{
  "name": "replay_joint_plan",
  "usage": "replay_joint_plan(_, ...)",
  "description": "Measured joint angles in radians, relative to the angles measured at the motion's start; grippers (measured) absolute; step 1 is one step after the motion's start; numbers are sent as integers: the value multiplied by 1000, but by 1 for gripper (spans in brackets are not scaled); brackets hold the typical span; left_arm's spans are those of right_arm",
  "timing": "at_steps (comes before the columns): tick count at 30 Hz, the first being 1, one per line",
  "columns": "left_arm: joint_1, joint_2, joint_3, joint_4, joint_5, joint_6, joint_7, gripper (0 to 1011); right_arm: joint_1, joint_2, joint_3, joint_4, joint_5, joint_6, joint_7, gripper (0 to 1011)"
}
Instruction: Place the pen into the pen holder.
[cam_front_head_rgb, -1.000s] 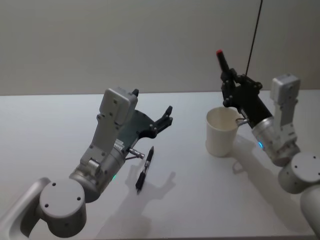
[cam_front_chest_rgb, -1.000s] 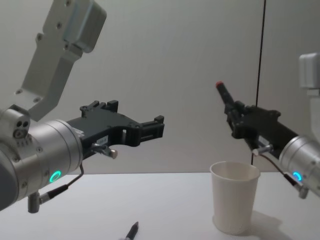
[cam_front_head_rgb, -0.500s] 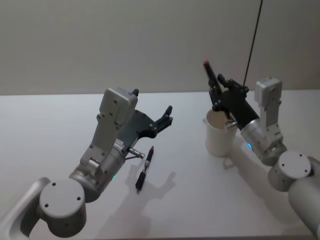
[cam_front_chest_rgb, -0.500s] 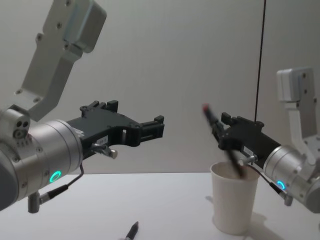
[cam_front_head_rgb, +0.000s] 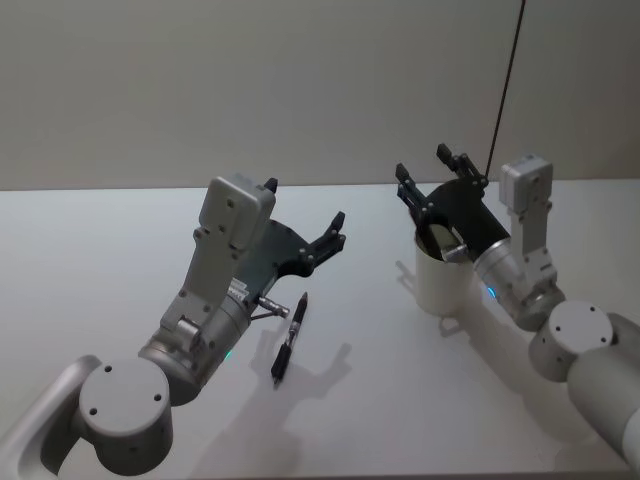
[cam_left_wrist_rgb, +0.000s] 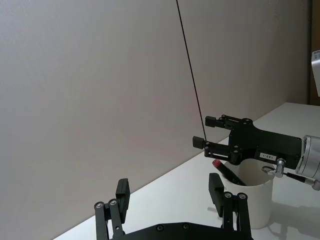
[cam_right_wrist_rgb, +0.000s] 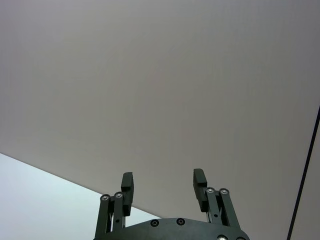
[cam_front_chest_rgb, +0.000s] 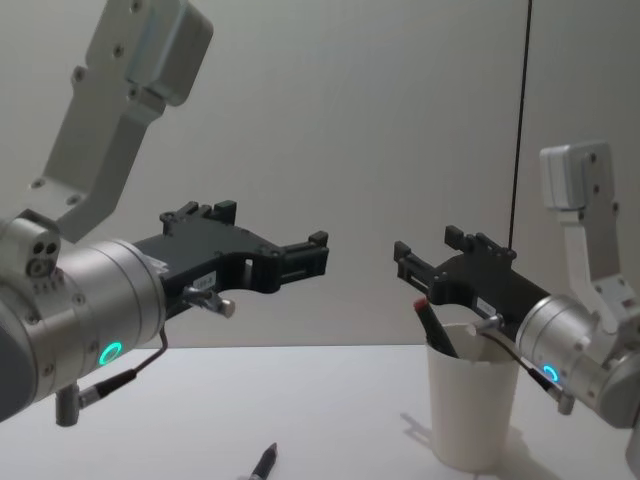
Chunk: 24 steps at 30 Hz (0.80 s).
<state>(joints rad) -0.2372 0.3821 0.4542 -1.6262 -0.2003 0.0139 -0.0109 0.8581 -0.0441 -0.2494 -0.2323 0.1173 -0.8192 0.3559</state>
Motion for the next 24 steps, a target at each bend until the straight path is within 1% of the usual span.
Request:
replay_joint_plan(1, 0, 0, 0, 0, 0, 0, 0, 1008, 7, -2, 2, 13, 1, -5, 2, 741)
replay_joint_plan(3, 0, 0, 0, 0, 0, 0, 0, 1008, 12, -4, 4, 23, 3, -10, 5, 774)
replay_joint_plan(4, 0, 0, 0, 0, 0, 0, 0, 1008, 14, -5, 4, 27, 3, -11, 6, 815)
replay_joint_plan(11, 0, 0, 0, 0, 0, 0, 0, 1008, 29, -9, 15, 51, 11, -21, 18, 998)
replay_joint_plan(16, 0, 0, 0, 0, 0, 0, 0, 1008, 29, -10, 26, 40, 21, -10, 26, 1001)
replay_joint_plan(19, 0, 0, 0, 0, 0, 0, 0, 1008, 14, -7, 32, -3, 26, 15, 28, 1001)
replay_joint_plan(20, 0, 0, 0, 0, 0, 0, 0, 1008, -1, -4, 34, -40, 28, 41, 28, 1001)
replay_joint_plan(23, 0, 0, 0, 0, 0, 0, 0, 1008, -34, 3, 37, -120, 29, 90, 22, 1001)
replay_joint_plan(24, 0, 0, 0, 0, 0, 0, 0, 1008, -55, 8, 39, -170, 29, 122, 16, 1001)
